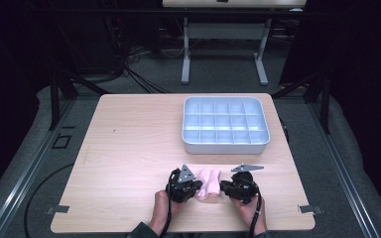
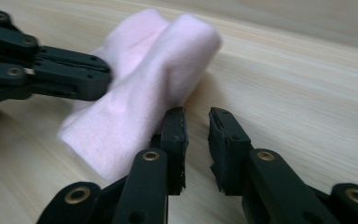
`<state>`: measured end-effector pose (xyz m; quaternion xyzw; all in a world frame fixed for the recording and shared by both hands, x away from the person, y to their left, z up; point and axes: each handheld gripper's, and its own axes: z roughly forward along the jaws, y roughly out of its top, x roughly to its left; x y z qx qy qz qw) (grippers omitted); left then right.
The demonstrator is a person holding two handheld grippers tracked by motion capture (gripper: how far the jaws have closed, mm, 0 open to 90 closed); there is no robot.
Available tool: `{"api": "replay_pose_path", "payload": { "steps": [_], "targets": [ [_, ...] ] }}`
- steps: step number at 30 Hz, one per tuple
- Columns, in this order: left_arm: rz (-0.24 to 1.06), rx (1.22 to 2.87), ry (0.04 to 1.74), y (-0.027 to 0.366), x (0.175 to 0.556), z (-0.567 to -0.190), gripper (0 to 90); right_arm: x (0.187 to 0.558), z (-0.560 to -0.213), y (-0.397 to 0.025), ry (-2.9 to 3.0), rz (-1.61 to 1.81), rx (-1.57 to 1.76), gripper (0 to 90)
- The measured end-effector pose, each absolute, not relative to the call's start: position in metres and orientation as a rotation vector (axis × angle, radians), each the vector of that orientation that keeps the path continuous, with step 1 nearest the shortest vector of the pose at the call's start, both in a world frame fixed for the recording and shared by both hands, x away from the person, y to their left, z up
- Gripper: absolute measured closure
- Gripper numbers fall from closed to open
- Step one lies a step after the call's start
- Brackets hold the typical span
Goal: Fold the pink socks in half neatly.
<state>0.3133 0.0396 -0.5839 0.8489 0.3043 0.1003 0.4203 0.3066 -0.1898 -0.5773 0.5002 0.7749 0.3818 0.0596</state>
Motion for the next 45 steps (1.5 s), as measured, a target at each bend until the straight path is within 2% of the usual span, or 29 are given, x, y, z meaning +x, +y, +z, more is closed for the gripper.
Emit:
{"api": "replay_pose_path", "payload": {
  "steps": [4,20,22,26,27,28,30,33,40,45],
  "targets": [
    [0.241,2.126,0.763,0.041,0.314,-0.584,87.1,0.306,-0.571,-0.184,2.338,1.242,1.463,80.5],
    [0.212,2.135,0.757,0.043,0.317,-0.583,86.8,0.323,-0.557,-0.142,2.423,1.156,1.269,77.5],
    [0.201,2.132,0.76,0.043,0.318,-0.584,84.8,0.327,-0.56,-0.144,2.439,1.158,1.278,77.5],
    [0.179,2.134,0.768,0.042,0.318,-0.582,71.4,0.328,-0.563,-0.147,2.454,1.115,1.278,74.0],
    [0.183,2.136,0.766,0.042,0.317,-0.581,71.4,0.329,-0.564,-0.148,2.449,1.118,1.274,72.0],
    [0.181,2.136,0.762,0.044,0.317,-0.578,60.9,0.33,-0.566,-0.151,2.456,1.108,1.274,70.3],
    [0.185,2.133,0.771,0.045,0.316,-0.577,52.9,0.33,-0.566,-0.152,2.461,1.097,1.267,68.3],
    [0.166,2.102,0.782,0.054,0.314,-0.572,47.4,0.33,-0.564,-0.15,2.465,1.079,1.263,67.4],
    [0.193,2.017,0.83,0.073,0.308,-0.556,49.4,0.329,-0.562,-0.143,2.47,1.033,1.204,66.1],
    [0.202,2.017,0.843,0.067,0.317,-0.547,47.6,0.328,-0.56,-0.138,2.488,0.978,1.19,61.7]
  ]
}}
